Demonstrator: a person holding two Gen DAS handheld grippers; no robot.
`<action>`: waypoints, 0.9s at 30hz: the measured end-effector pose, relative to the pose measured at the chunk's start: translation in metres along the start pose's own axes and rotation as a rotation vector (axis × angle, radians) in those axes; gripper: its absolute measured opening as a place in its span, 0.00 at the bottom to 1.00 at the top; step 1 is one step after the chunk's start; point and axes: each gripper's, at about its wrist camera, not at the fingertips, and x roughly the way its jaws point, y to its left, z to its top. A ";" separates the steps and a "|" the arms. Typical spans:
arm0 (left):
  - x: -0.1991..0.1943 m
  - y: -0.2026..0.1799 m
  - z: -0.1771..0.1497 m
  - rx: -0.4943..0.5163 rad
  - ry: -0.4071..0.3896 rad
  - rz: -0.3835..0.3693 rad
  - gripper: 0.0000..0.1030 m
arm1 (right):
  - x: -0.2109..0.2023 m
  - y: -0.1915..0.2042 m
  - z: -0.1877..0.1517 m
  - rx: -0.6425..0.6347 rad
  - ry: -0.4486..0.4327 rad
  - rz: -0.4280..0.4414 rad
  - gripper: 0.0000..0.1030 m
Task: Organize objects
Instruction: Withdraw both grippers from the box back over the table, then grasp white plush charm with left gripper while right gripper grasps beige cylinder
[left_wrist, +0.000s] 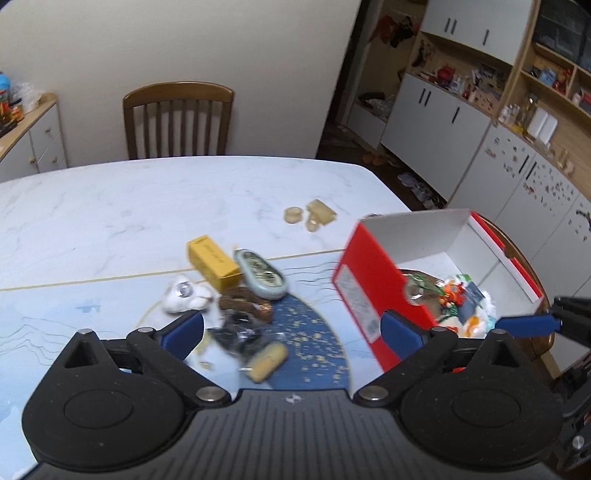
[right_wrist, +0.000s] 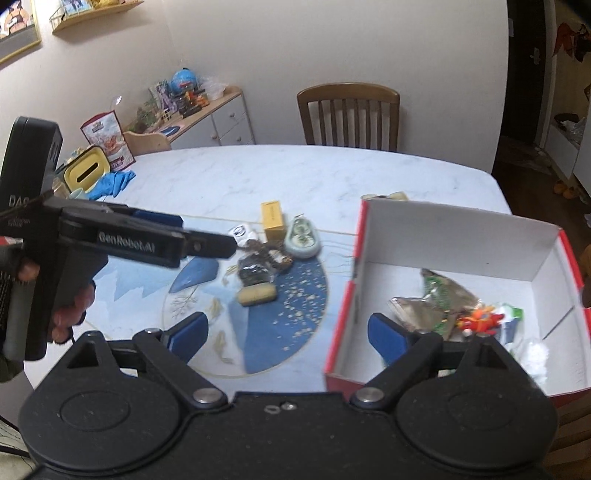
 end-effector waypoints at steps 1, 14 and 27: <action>0.000 0.006 0.000 -0.005 0.000 -0.002 1.00 | 0.003 0.004 0.000 0.000 0.003 -0.001 0.90; 0.013 0.056 0.004 0.079 0.047 -0.058 1.00 | 0.050 0.051 0.008 -0.023 0.043 0.005 0.90; 0.065 0.104 0.001 0.096 0.078 0.029 1.00 | 0.111 0.060 0.012 -0.039 0.110 -0.045 0.86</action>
